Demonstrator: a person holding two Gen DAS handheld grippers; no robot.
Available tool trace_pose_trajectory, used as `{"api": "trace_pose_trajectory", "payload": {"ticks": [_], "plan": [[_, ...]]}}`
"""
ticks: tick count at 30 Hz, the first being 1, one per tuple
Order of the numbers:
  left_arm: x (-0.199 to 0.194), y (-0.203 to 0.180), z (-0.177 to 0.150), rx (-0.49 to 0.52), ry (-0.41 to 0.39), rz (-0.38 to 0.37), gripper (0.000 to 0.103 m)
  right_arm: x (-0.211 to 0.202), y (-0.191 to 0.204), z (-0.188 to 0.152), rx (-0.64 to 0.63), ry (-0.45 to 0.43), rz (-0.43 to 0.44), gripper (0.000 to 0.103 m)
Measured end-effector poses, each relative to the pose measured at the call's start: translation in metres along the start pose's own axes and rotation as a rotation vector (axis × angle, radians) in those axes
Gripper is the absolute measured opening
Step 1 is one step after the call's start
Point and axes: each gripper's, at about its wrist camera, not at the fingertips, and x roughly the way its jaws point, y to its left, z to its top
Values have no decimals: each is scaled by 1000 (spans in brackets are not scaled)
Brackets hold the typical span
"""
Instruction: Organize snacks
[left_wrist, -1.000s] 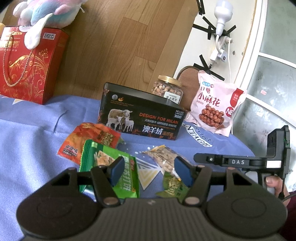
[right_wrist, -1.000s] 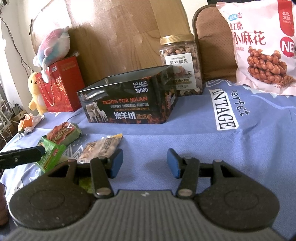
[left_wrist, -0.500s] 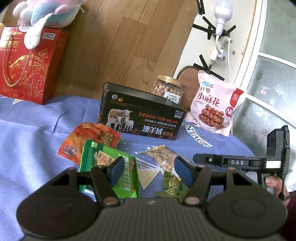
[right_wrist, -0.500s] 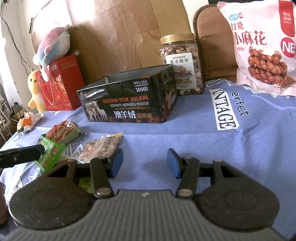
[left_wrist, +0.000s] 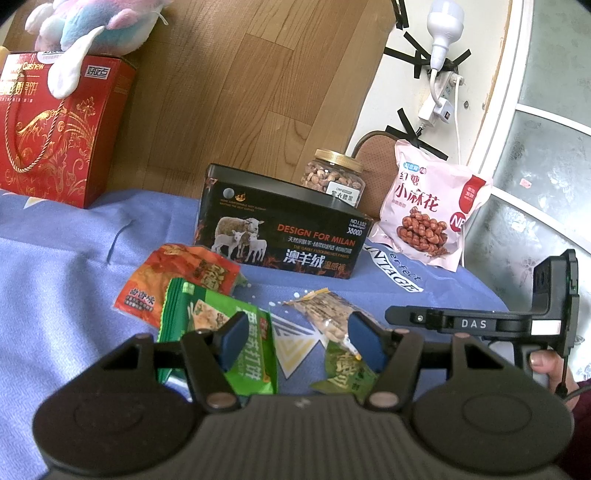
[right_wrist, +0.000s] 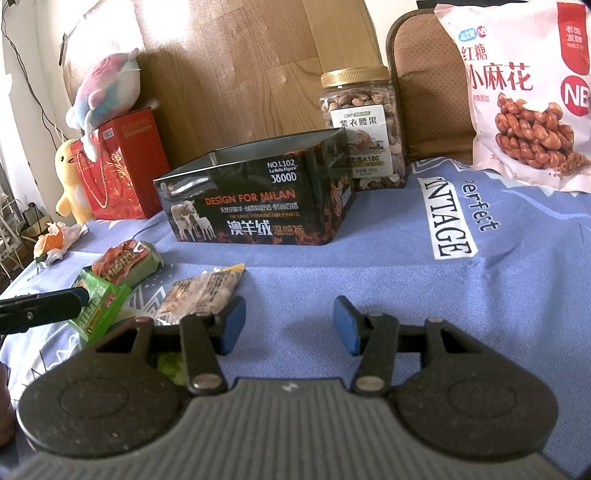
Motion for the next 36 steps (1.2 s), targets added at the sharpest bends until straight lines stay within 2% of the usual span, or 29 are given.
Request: {"api": "trace_pose_trajectory", "payload": {"ticks": [31,36], "plan": [[0,-1,-1,0,0,1,61,-1,0,-1,0,-4,-4,55],[0,2,0,-12,6,-12,61,-6,-3,-2,37,4,27,55]]}}
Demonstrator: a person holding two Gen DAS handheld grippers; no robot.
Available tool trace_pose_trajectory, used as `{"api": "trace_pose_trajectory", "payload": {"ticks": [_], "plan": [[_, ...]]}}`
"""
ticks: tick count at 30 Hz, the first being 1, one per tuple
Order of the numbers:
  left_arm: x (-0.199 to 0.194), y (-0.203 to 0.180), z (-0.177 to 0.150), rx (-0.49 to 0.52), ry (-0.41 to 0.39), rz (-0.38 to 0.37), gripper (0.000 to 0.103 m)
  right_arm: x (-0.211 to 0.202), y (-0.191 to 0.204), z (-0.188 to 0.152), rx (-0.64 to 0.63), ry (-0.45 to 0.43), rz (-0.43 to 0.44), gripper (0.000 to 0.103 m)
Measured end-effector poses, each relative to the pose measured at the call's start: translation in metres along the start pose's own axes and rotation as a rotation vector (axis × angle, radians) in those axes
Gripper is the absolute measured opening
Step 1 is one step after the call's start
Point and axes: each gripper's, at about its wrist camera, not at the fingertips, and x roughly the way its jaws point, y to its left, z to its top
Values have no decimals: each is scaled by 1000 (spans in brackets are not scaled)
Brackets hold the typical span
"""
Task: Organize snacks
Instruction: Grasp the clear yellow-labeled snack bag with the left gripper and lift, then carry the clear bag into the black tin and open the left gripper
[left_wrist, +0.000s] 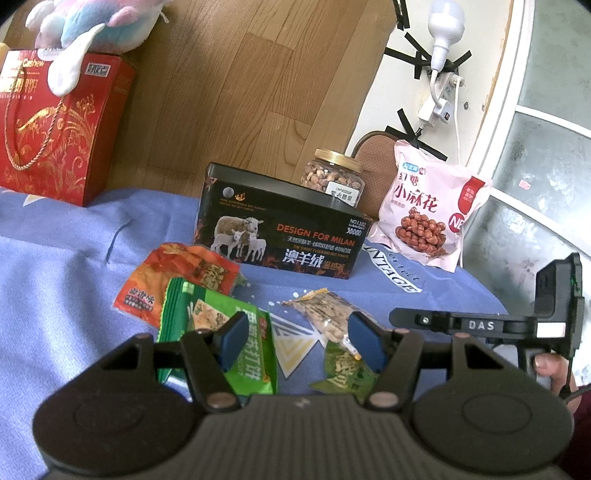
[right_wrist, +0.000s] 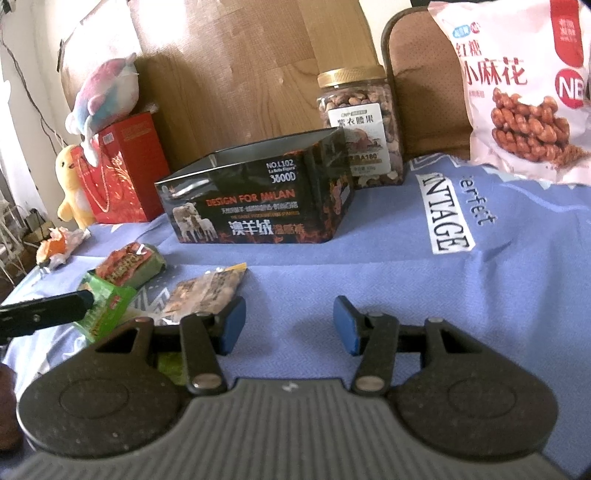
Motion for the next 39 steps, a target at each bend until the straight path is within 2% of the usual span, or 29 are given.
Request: {"api": "trace_pose_trajectory", "payload": {"ticks": [4,9,13,15,17,21,24,25,28,30,32,35,39], "plan": [[-2,7,9,-43,18,-53,61,-10,4,-2,12,-1,31,55],[3,-1,37,1,17,-77,61,-19,12,-3,-2,11,107,59],[36,-3,55,-2,100,-108,62,-14,24,-4,-30,39,150,61],[58,-8,59,24,155,-84,62,-10,30,-4,-56,55,163,61],[79,-12,59,19,251,-52,62,-5,35,-3,-81,70,166,61],[92,-14,52,-5,328,-32,62,9,40,5,-134,92,171,62],[97,-7,43,-82,379,-52,60,28,42,7,-142,158,207,60],[96,-6,40,-93,356,-55,56,31,45,6,-150,155,228,53],[96,-4,40,-117,352,-63,44,30,54,4,-182,139,241,40],[92,-3,46,-135,340,-75,42,23,60,4,-210,99,233,27],[83,-7,57,-127,304,-95,42,13,64,9,-234,52,224,27],[72,-21,81,-59,218,-97,42,1,70,25,-242,-48,215,27],[79,-30,122,12,131,-82,43,7,73,57,-229,-162,184,27]]}}
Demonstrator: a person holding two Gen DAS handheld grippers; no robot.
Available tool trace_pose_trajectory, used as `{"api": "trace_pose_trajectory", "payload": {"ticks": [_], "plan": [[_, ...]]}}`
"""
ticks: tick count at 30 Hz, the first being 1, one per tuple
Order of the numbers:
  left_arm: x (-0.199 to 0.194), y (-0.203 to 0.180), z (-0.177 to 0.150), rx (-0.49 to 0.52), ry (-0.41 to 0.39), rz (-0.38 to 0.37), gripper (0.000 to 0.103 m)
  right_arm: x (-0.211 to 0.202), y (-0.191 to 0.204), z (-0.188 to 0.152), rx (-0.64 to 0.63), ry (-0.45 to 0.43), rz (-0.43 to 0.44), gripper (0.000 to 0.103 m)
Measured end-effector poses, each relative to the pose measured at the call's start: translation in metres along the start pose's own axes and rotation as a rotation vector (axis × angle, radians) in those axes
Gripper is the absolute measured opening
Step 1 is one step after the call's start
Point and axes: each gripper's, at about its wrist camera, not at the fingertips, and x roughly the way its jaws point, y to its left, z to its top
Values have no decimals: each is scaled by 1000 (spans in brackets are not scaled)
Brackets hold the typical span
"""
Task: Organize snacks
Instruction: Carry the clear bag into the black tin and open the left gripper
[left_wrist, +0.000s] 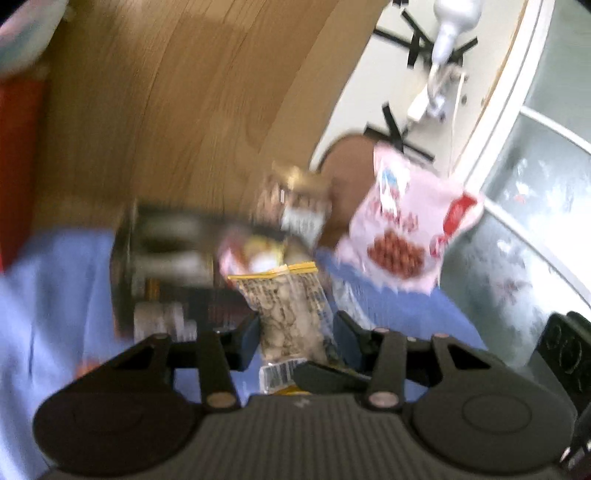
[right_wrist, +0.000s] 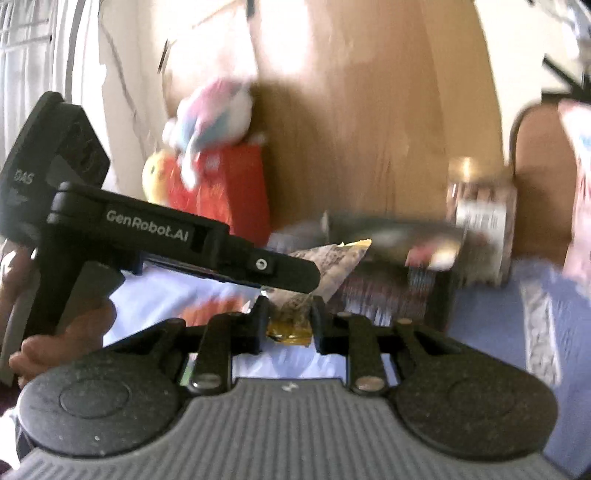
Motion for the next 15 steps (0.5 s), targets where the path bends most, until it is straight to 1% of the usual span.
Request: {"api": "trace_pose_trajectory", "payload": {"ticks": [2,3,4,5,6,7,8,9,11,12,13,15], "plan": [[12,4,22,10,-23,0,45,14,-8,13,4,-37,-36,27],[22,7,32,10,-28,3,49,22,-13,18,7,-50,-58,28],[34,10,40,13,-28,11,58,32,-19,22,7,-63,-93,29],[44,11,44,18,-29,30,62,38,-23,22,4,-73,-144,30],[52,13,47,22,-33,71,63,44,-28,22,6,-74,-202,36],[56,14,48,29,-35,107,63,45,-32,20,21,-73,-247,37],[53,18,47,28,-46,116,62,41,-39,17,61,-87,-248,37],[45,21,44,19,-66,102,62,34,-45,12,105,-104,-215,37],[18,32,36,2,-124,80,62,17,-51,2,165,-125,-163,37],[-1,39,31,-8,-165,87,63,11,-52,-3,176,-125,-147,37],[-16,46,28,-21,-192,97,63,8,-51,-7,188,-118,-127,37],[-46,65,17,-69,-223,131,63,11,-45,-13,224,-65,-66,38]]}}
